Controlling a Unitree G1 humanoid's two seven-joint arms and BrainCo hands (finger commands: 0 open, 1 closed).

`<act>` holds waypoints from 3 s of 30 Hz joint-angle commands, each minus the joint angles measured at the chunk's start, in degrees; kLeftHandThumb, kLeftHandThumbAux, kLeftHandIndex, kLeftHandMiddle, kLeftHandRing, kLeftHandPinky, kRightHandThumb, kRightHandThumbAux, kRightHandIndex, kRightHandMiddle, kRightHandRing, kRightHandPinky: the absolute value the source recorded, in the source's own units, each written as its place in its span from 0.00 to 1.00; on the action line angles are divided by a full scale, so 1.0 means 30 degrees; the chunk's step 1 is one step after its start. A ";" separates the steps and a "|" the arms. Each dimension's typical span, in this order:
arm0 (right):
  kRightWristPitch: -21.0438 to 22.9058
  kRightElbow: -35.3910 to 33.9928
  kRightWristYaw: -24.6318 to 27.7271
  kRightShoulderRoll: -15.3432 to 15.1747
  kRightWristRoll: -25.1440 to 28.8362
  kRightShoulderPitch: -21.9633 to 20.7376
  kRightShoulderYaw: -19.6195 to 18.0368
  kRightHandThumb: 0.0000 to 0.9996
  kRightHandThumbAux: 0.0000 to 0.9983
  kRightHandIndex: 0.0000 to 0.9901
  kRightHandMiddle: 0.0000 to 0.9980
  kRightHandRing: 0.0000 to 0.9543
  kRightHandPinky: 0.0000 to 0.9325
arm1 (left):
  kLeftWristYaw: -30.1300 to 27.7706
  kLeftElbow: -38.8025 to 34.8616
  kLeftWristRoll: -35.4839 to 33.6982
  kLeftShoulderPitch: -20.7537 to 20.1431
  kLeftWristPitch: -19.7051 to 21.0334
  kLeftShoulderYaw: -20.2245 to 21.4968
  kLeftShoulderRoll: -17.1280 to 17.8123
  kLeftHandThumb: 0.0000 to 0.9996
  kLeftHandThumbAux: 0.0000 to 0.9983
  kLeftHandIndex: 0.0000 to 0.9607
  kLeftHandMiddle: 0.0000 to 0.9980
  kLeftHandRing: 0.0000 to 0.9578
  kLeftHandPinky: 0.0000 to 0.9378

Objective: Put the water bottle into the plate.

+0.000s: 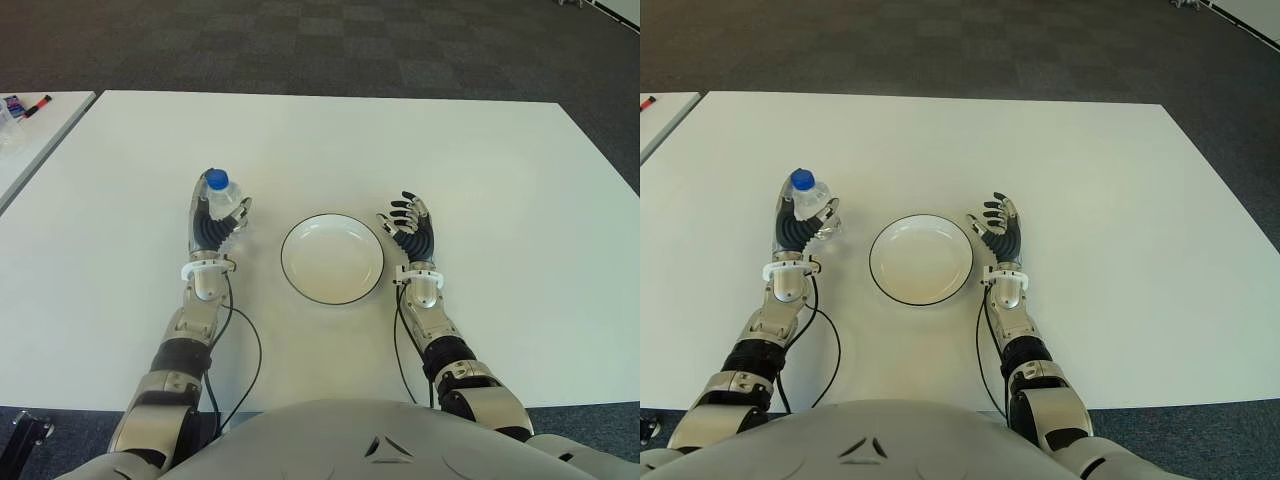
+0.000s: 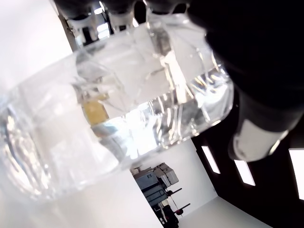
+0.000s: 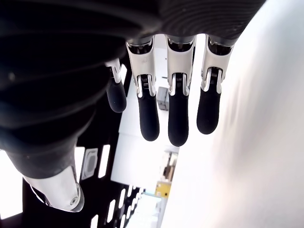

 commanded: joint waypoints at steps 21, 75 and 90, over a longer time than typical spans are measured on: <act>0.0426 0.0609 0.0340 0.0099 0.0610 0.0825 -0.0213 0.71 0.71 0.18 0.34 0.39 0.42 | -0.0637 0.2623 -0.1078 -0.1126 -0.0797 -0.0035 0.0002 0.28 0.64 0.00 0.04 0.08 0.14; 0.0600 0.0439 0.0469 0.0011 0.0534 0.0877 -0.0195 0.71 0.74 0.18 0.35 0.38 0.41 | -0.0312 0.2897 -0.1511 -0.1486 -0.0471 0.0095 -0.0621 0.36 0.58 0.00 0.01 0.05 0.14; 0.0666 0.0514 0.0521 0.0009 0.0587 0.0817 -0.0244 0.69 0.73 0.18 0.35 0.38 0.40 | -0.0659 0.2763 -0.2080 -0.1445 -0.0760 0.0227 -0.0845 0.40 0.57 0.00 0.01 0.06 0.15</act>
